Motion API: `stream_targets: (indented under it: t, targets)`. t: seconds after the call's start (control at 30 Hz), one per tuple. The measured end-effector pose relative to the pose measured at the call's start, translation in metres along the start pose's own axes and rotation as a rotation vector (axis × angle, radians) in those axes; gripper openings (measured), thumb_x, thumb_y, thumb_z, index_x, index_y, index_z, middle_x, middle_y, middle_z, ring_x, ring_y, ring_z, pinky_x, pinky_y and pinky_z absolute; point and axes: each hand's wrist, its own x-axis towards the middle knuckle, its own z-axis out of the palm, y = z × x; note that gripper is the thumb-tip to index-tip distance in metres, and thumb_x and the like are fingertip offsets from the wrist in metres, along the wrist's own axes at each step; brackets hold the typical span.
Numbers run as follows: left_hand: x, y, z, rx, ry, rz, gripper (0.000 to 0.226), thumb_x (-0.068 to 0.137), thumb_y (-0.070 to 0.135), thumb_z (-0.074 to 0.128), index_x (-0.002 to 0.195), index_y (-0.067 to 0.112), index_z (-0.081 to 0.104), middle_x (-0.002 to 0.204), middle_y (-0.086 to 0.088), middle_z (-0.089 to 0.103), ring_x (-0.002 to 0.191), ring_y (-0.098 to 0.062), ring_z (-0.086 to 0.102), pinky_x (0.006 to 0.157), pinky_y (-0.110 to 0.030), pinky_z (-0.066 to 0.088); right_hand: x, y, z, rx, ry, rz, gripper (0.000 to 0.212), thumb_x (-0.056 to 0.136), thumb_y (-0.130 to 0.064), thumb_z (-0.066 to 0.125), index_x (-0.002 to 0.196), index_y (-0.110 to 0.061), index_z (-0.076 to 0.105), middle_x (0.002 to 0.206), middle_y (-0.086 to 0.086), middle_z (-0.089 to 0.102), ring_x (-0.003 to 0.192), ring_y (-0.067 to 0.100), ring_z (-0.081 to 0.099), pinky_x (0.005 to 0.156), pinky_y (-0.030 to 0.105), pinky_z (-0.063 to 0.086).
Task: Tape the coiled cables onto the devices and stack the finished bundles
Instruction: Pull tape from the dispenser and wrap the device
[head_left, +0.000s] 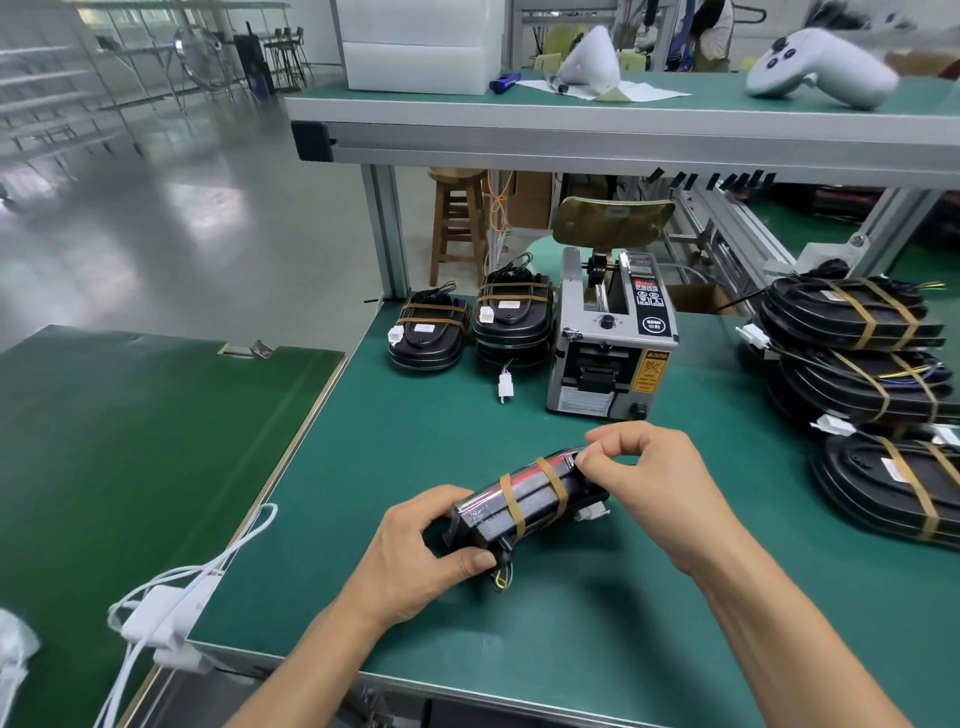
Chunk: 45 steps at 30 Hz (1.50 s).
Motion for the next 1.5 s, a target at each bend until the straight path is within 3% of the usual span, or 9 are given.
stream_targets:
  t: [0.5, 0.63, 0.97, 1.23, 1.5]
  targets:
    - [0.000, 0.000, 0.000, 0.016, -0.001, -0.003, 0.071, 0.075, 0.087, 0.074, 0.112, 0.026, 0.076, 0.103, 0.004, 0.076, 0.098, -0.022, 0.073, 0.089, -0.043, 0.057, -0.001, 0.000, -0.002, -0.032, -0.005, -0.013, 0.017, 0.085, -0.025, 0.075, 0.067, -0.025, 0.075, 0.106, -0.023, 0.071, 0.102, -0.005, 0.063, 0.080, 0.021, 0.044]
    - [0.000, 0.000, 0.001, 0.010, 0.002, 0.001, 0.070, 0.075, 0.087, 0.074, 0.112, 0.027, 0.076, 0.103, 0.005, 0.076, 0.098, -0.021, 0.073, 0.089, -0.043, 0.057, -0.003, -0.002, 0.001, -0.055, 0.025, -0.009, 0.018, 0.083, -0.024, 0.075, 0.066, -0.029, 0.075, 0.105, -0.024, 0.070, 0.102, 0.001, 0.064, 0.082, 0.028, 0.047]
    - [0.001, -0.001, 0.001, 0.008, -0.002, 0.007, 0.062, 0.077, 0.086, 0.074, 0.116, 0.037, 0.074, 0.106, 0.007, 0.076, 0.100, -0.021, 0.073, 0.090, -0.040, 0.057, -0.008, -0.013, 0.003, -0.156, 0.045, -0.047, 0.025, 0.082, -0.023, 0.074, 0.065, -0.042, 0.072, 0.103, -0.024, 0.068, 0.097, -0.004, 0.060, 0.073, 0.024, 0.043]
    - [0.000, -0.002, 0.001, 0.007, -0.002, 0.002, 0.062, 0.077, 0.084, 0.075, 0.113, 0.033, 0.076, 0.105, 0.007, 0.077, 0.100, -0.021, 0.073, 0.090, -0.042, 0.057, -0.009, -0.017, 0.000, -0.205, 0.026, -0.050, 0.027, 0.081, -0.022, 0.073, 0.062, -0.041, 0.072, 0.095, -0.027, 0.068, 0.095, -0.012, 0.058, 0.071, 0.015, 0.041]
    - [0.000, 0.001, 0.001, 0.000, -0.001, -0.008, 0.069, 0.075, 0.087, 0.074, 0.112, 0.029, 0.076, 0.104, 0.005, 0.076, 0.098, -0.021, 0.073, 0.089, -0.045, 0.057, -0.008, -0.018, -0.001, -0.213, 0.021, -0.028, 0.023, 0.079, -0.024, 0.073, 0.066, -0.043, 0.072, 0.086, -0.028, 0.070, 0.084, -0.007, 0.063, 0.067, 0.019, 0.046]
